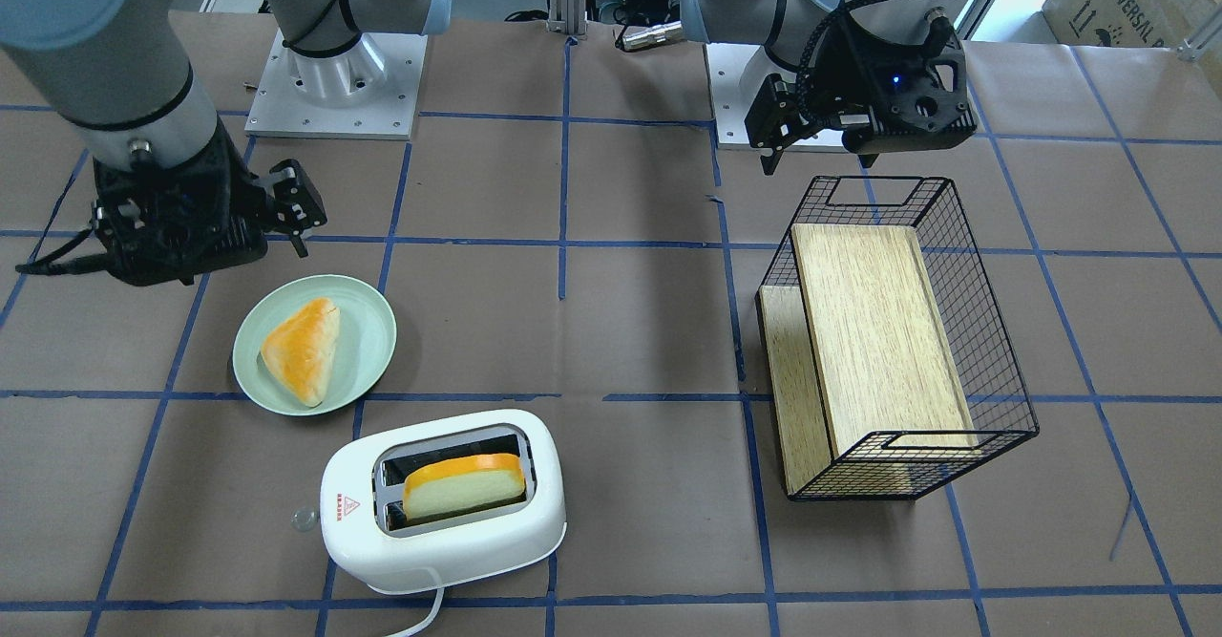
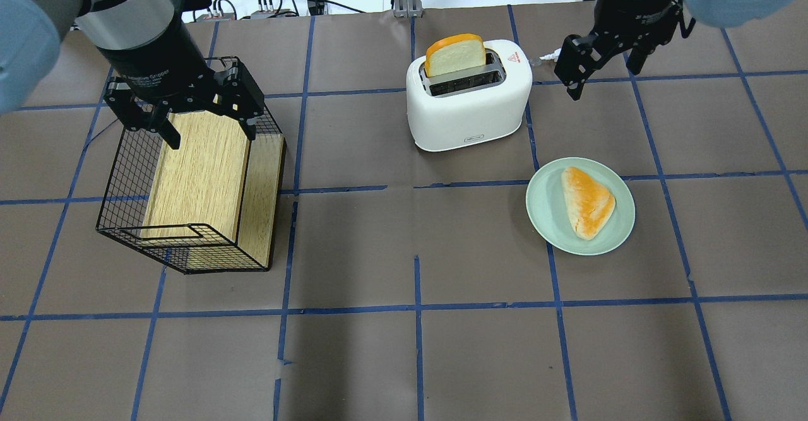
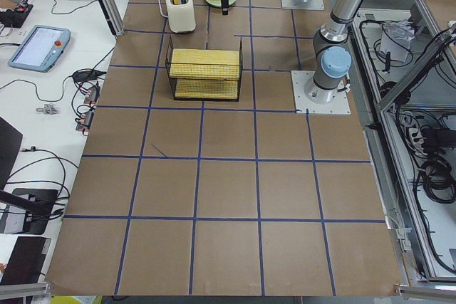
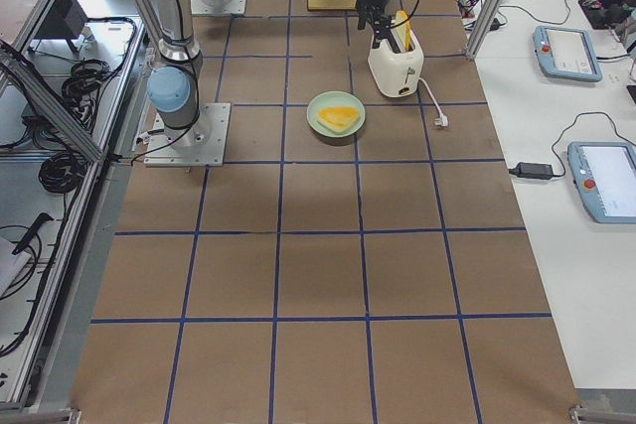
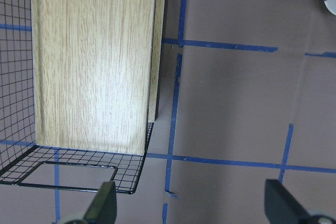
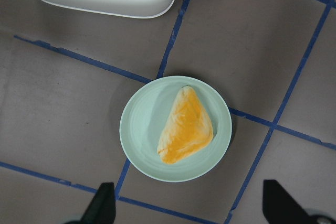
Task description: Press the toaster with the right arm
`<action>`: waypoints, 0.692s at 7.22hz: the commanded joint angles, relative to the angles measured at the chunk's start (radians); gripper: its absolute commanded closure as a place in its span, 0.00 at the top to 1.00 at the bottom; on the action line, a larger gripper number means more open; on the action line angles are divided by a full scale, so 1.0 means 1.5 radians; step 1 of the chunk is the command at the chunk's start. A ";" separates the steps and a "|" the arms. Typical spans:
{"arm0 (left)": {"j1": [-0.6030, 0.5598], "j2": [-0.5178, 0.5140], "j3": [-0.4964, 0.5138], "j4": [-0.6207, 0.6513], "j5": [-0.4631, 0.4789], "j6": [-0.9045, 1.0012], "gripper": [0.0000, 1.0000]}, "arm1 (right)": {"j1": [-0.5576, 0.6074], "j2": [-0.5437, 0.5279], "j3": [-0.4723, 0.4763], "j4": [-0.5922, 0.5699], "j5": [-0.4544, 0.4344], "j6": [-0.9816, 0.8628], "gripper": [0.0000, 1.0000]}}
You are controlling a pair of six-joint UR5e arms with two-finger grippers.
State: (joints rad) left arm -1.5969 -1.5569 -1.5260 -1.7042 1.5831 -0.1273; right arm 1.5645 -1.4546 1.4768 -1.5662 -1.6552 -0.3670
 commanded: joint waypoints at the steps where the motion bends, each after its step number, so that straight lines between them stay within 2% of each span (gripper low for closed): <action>1: 0.000 0.000 0.001 0.000 0.000 0.000 1.00 | 0.002 -0.080 0.042 -0.008 0.002 0.002 1.00; 4: 0.000 0.000 0.001 0.000 0.000 0.000 1.00 | 0.004 -0.078 0.013 -0.009 0.015 0.002 1.00; 5: 0.000 0.000 0.002 0.000 0.000 0.000 1.00 | 0.004 -0.077 0.013 -0.015 0.070 0.003 1.00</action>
State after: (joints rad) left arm -1.5968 -1.5570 -1.5241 -1.7042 1.5831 -0.1273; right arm 1.5697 -1.5718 1.5009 -1.5822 -1.6177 -0.3636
